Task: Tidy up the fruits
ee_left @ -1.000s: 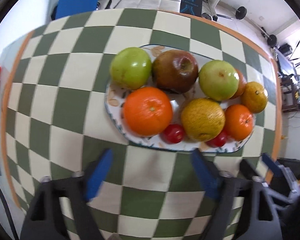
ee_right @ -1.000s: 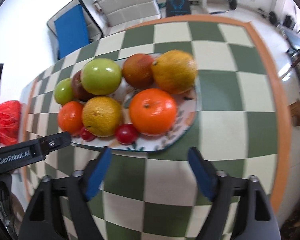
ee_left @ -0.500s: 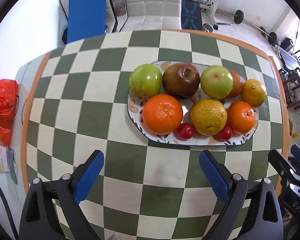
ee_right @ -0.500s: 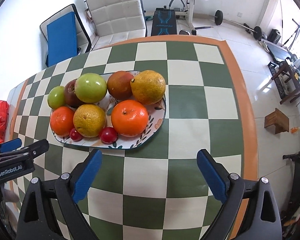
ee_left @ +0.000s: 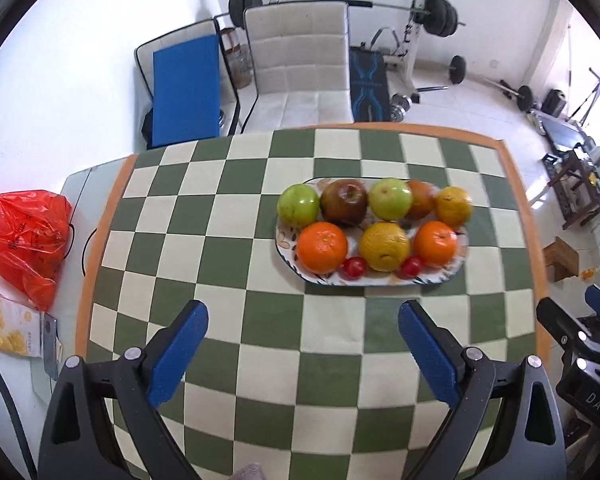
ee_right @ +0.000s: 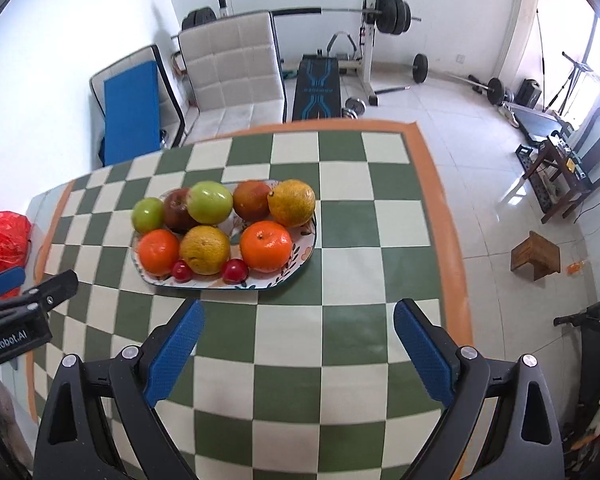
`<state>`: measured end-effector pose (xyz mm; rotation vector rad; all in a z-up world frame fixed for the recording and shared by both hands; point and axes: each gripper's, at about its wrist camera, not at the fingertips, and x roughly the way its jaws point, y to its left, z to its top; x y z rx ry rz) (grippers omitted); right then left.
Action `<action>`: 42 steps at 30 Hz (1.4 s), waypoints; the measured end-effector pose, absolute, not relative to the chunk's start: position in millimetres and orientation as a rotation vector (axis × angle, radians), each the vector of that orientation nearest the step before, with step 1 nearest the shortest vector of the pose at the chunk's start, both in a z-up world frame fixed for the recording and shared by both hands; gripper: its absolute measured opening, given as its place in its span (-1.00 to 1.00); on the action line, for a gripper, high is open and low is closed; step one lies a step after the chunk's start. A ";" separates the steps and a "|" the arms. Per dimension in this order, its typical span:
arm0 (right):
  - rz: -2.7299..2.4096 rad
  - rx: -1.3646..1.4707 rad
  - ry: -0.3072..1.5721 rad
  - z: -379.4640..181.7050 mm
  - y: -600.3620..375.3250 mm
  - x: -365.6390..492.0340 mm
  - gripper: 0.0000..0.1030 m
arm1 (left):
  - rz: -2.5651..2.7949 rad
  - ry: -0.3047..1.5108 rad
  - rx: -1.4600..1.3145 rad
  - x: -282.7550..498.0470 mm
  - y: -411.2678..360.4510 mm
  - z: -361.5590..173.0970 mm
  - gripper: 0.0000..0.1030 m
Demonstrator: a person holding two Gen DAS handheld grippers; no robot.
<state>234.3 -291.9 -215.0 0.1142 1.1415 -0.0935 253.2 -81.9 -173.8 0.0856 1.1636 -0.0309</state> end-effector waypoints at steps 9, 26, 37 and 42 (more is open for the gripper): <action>-0.083 0.108 1.046 -140.0 -287.5 169.5 0.89 | -0.084 1.080 0.075 187.5 -86.4 -119.0 0.89; -0.052 0.090 0.855 3.9 -272.8 52.7 0.95 | -0.112 0.902 0.037 101.3 -79.5 -11.3 0.89; -0.038 0.101 0.832 35.4 -271.0 33.3 0.96 | -0.126 0.904 0.020 89.3 -82.7 -7.5 0.89; -0.036 0.094 0.829 24.7 -268.8 44.8 0.96 | -0.119 0.891 0.023 97.7 -84.4 -14.7 0.95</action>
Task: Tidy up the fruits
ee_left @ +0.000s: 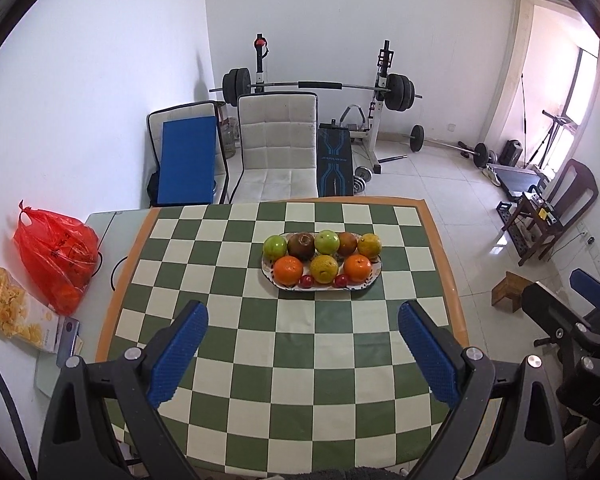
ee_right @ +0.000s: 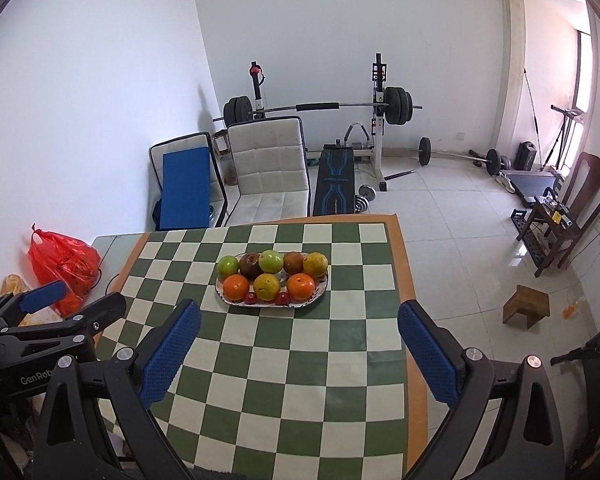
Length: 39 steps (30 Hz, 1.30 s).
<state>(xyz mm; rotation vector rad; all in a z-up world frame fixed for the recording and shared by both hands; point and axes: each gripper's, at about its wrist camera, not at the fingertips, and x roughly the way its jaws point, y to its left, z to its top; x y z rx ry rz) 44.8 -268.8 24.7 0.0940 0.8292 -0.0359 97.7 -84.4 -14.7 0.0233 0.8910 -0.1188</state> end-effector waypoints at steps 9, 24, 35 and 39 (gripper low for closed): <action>-0.051 0.081 0.830 -17.3 -268.9 93.9 0.96 | -0.070 0.877 0.043 137.3 -86.3 -39.4 1.00; -0.109 0.070 0.899 -103.6 -282.6 152.1 0.96 | -0.036 0.949 0.071 181.6 -85.9 -104.0 1.00; -0.109 0.066 0.922 -121.0 -283.2 159.7 0.96 | -0.049 0.951 0.082 185.3 -86.6 -110.2 1.00; -0.108 0.070 0.927 -122.4 -284.0 158.2 0.96 | -0.052 0.947 0.078 185.1 -87.0 -110.4 1.00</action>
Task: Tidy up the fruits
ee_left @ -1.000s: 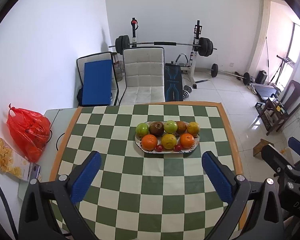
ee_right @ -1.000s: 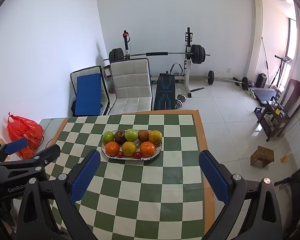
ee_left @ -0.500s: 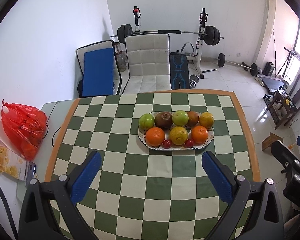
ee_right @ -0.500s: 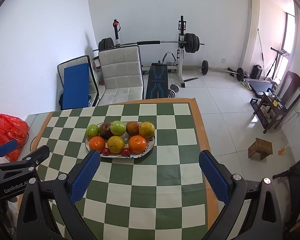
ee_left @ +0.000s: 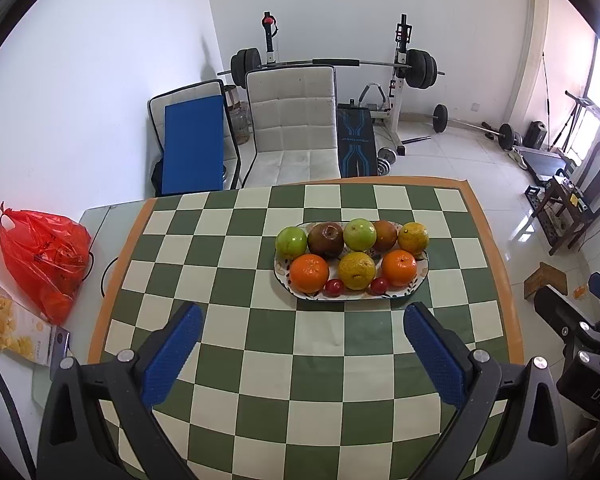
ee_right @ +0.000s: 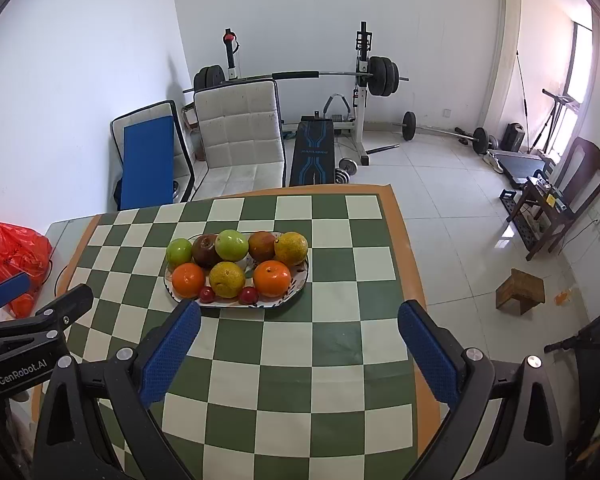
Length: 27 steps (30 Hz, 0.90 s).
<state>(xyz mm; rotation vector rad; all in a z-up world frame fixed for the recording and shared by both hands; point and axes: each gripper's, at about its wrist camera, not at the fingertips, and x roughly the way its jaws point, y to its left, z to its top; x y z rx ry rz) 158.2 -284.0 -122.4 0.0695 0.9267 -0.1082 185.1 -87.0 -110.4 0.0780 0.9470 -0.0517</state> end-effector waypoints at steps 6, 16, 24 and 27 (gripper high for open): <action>-0.108 0.070 0.919 -120.0 -282.5 155.3 0.96 | -0.054 0.945 0.078 184.5 -87.0 -110.2 1.00; -0.105 0.063 0.916 -116.1 -280.9 155.4 0.96 | -0.058 0.938 0.076 183.2 -88.0 -107.5 1.00; -0.106 0.065 0.918 -112.2 -279.9 152.0 0.96 | -0.067 0.933 0.072 180.3 -88.6 -103.0 1.00; -0.107 0.064 0.916 -111.3 -280.2 149.7 0.96 | -0.061 0.933 0.068 177.6 -87.0 -101.4 1.00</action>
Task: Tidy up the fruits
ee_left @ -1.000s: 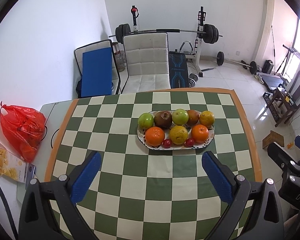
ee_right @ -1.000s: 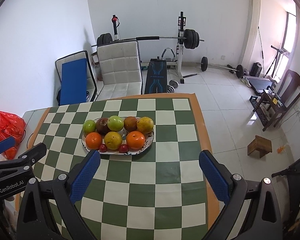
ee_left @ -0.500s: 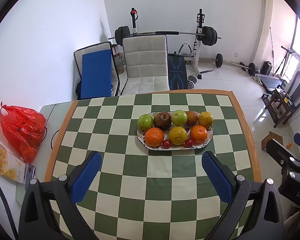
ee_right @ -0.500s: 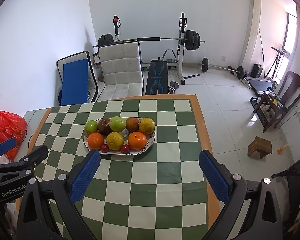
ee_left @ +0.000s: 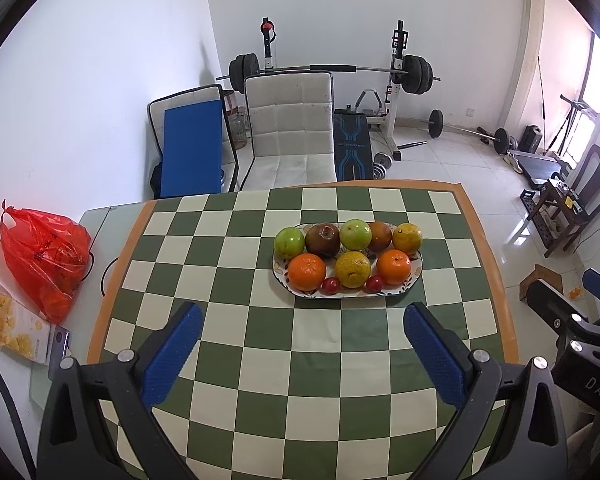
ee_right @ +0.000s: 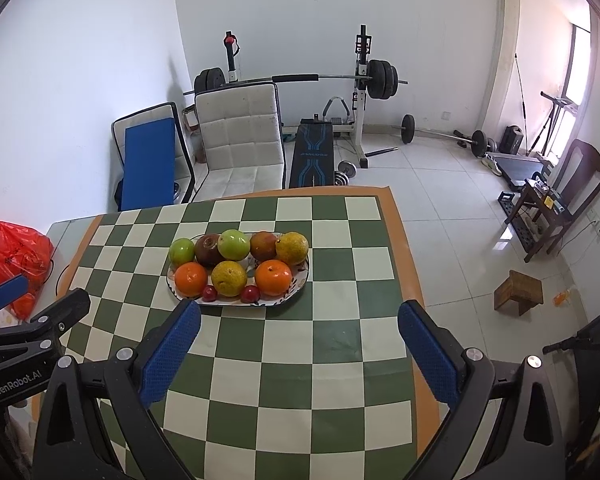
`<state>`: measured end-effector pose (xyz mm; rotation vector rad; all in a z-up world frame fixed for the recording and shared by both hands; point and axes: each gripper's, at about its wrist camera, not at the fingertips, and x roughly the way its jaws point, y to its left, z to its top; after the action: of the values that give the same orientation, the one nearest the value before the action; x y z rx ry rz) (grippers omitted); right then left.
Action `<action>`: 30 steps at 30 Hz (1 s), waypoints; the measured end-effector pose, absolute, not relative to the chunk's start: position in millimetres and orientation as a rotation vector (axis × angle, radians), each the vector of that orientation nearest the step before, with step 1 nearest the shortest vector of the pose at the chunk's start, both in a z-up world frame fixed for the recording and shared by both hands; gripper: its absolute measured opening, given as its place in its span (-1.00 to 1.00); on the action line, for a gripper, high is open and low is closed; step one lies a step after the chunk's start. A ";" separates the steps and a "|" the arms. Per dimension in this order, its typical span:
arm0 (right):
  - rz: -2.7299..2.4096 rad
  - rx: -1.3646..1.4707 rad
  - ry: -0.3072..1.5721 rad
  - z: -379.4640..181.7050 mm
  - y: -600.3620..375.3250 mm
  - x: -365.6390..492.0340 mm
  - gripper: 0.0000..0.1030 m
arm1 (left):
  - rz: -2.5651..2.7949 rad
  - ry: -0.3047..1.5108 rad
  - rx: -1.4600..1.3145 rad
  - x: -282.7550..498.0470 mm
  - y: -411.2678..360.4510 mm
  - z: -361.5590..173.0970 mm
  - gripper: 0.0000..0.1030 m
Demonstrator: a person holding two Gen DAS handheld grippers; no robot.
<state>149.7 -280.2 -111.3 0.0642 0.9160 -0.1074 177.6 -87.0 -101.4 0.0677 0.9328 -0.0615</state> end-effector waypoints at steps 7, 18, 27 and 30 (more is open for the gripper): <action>-0.104 0.064 0.919 -110.1 -281.0 147.2 0.96 | -0.061 0.929 0.066 175.5 -85.5 -101.6 1.00; -0.105 0.064 0.915 -108.3 -282.6 140.9 0.96 | -0.050 0.915 0.063 169.9 -81.5 -99.7 1.00; -0.106 0.067 0.918 -105.3 -283.0 136.9 0.96 | -0.047 0.908 0.061 167.4 -80.1 -98.8 1.00; -0.105 0.067 0.918 -104.6 -283.0 136.6 0.96 | -0.049 0.904 0.061 165.0 -79.9 -97.4 1.00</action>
<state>136.6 -283.0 -104.6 0.0672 0.9177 -0.1048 165.0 -79.9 -97.4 0.0614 0.9040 -0.0487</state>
